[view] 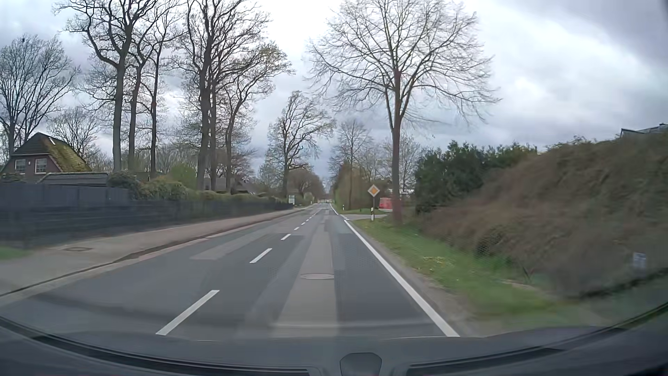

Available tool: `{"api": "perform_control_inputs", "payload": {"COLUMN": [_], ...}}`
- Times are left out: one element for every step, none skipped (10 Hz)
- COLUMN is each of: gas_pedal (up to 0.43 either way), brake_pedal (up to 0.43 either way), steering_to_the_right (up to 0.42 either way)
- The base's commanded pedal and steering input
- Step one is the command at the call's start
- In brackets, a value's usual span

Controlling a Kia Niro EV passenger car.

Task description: Follow the waypoints while adhering to traffic rules and regulations

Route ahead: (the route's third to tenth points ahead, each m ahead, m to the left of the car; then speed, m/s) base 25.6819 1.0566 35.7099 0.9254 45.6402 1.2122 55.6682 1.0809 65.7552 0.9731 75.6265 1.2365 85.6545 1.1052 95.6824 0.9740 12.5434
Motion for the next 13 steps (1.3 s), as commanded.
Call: {"api": "perform_control_inputs", "payload": {"gas_pedal": [0.047, 0.047, 0.047, 0.047, 0.047, 0.047, 0.047, 0.047, 0.047, 0.047, 0.047, 0.047, 0.047], "brake_pedal": [0.000, 0.000, 0.000, 0.000, 0.000, 0.000, 0.000, 0.000, 0.000, 0.000, 0.000, 0.000, 0.000], "steering_to_the_right": [-0.003, -0.003, -0.003, -0.003, -0.003, -0.003, -0.003, -0.003, -0.003, -0.003, -0.003, -0.003, -0.002]}}
